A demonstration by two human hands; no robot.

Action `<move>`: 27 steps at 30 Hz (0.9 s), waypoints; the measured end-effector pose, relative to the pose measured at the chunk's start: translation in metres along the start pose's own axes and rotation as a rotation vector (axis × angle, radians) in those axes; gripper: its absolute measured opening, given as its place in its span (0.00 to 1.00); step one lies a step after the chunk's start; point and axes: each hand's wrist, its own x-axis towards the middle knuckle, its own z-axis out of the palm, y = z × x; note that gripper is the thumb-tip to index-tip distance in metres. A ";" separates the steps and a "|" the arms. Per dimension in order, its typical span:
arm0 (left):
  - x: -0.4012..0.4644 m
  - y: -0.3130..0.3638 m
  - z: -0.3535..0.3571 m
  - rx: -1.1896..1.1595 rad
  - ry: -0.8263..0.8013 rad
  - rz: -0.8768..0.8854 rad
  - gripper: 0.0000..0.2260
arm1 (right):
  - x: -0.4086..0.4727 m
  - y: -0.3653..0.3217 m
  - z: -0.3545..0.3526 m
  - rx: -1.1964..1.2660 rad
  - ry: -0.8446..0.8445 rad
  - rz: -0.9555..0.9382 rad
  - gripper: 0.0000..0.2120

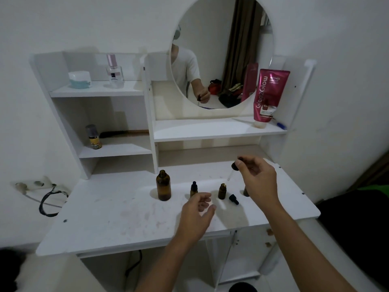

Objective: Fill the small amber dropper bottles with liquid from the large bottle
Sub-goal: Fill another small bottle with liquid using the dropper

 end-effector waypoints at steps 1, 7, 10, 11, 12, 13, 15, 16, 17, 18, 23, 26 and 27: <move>0.005 0.000 0.008 0.041 -0.015 -0.007 0.17 | 0.000 0.002 -0.001 -0.001 0.001 -0.003 0.05; 0.031 0.004 0.036 0.113 -0.010 -0.043 0.25 | 0.008 0.006 0.000 -0.011 0.003 -0.029 0.05; 0.038 0.006 0.042 0.143 0.016 -0.033 0.21 | 0.008 0.009 0.001 -0.016 -0.006 -0.056 0.05; 0.040 0.005 0.044 0.148 0.029 -0.016 0.19 | 0.008 0.010 0.002 -0.012 -0.007 -0.059 0.06; 0.042 0.003 0.045 0.151 0.042 0.004 0.15 | 0.009 0.010 0.002 -0.007 -0.008 -0.058 0.05; 0.043 0.002 0.046 0.154 0.050 0.017 0.13 | 0.009 0.011 0.002 -0.002 -0.011 -0.057 0.05; 0.044 0.001 0.046 0.161 0.056 0.019 0.11 | 0.010 0.011 0.002 0.007 -0.027 -0.060 0.05; 0.045 0.001 0.046 0.162 0.057 0.017 0.11 | 0.010 0.011 0.003 0.010 -0.035 -0.065 0.05; 0.046 0.000 0.046 0.161 0.057 0.017 0.11 | 0.010 0.010 0.003 0.014 -0.042 -0.072 0.05; 0.046 0.000 0.046 0.162 0.057 0.017 0.11 | 0.009 0.010 0.003 0.018 -0.045 -0.079 0.06; 0.046 0.001 0.048 0.168 0.058 0.017 0.10 | 0.005 0.010 0.004 0.000 -0.042 -0.113 0.05; 0.047 0.000 0.048 0.166 0.055 0.015 0.10 | 0.004 0.012 0.007 -0.021 -0.046 -0.128 0.06; 0.047 -0.001 0.049 0.167 0.054 0.019 0.10 | 0.004 0.013 0.008 -0.023 -0.050 -0.122 0.06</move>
